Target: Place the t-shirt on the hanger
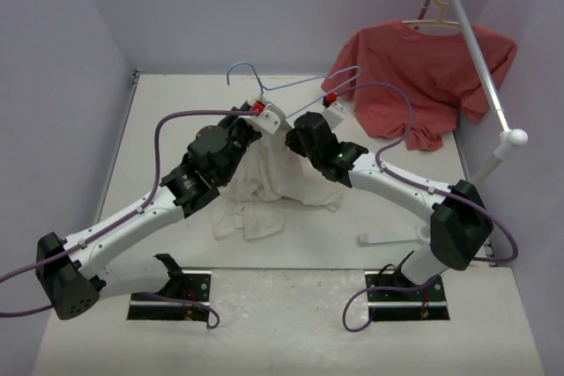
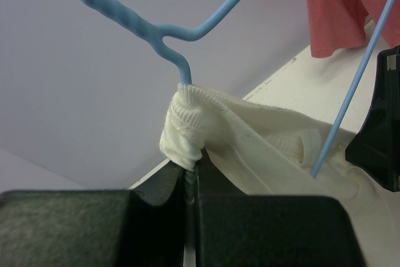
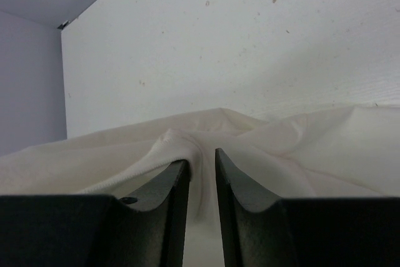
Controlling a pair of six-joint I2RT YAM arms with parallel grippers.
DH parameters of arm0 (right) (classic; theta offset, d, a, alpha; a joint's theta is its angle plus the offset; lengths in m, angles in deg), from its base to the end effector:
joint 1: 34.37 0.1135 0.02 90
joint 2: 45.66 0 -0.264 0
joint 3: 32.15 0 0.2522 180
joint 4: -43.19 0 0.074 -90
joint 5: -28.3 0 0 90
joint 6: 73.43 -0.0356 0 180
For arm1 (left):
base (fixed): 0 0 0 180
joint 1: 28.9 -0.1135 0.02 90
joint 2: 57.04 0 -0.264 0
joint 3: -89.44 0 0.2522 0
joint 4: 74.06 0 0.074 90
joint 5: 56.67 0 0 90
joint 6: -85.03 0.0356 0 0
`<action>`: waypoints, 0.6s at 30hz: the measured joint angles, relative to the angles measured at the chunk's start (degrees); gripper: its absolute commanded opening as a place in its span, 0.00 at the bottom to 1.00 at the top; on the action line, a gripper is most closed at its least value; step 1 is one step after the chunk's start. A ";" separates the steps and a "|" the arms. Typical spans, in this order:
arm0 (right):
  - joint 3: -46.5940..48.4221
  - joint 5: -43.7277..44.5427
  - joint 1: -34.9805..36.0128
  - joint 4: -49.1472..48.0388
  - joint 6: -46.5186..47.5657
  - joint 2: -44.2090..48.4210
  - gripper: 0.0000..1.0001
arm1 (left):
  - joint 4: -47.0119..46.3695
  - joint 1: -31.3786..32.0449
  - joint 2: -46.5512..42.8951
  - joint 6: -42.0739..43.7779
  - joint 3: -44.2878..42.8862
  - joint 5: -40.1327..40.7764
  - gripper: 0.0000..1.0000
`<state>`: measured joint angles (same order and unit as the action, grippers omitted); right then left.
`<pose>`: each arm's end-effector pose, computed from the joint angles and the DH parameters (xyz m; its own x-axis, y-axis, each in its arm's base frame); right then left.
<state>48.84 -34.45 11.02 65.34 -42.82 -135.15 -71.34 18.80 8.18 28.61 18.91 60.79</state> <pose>0.2630 0.2434 0.2864 -0.4889 0.5939 -0.6390 0.1267 0.7730 0.6216 0.1911 -0.1857 0.3813 0.2169 0.4909 -0.8438 0.2717 0.7999 0.5352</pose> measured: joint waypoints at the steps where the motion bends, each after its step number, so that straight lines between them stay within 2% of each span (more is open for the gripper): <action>1: 0.04 -0.01 0.00 0.11 0.17 -0.03 0.22 | 0.00 0.00 -0.01 0.01 0.00 0.01 0.00; 3: -0.07 -0.01 0.00 0.09 0.48 0.07 0.19 | -0.02 0.00 -0.01 0.02 0.00 0.12 0.00; 9: -3.78 -0.47 0.00 -2.04 0.61 2.60 0.00 | -0.04 0.00 -0.01 -0.07 0.01 0.20 0.00; 18: -5.50 -0.99 -0.01 -3.51 0.75 4.16 0.00 | -0.33 0.00 -1.34 0.01 0.80 0.81 0.00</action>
<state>43.34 -35.43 11.01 61.84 -42.07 -130.99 -71.67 18.80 6.85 28.62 19.70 61.61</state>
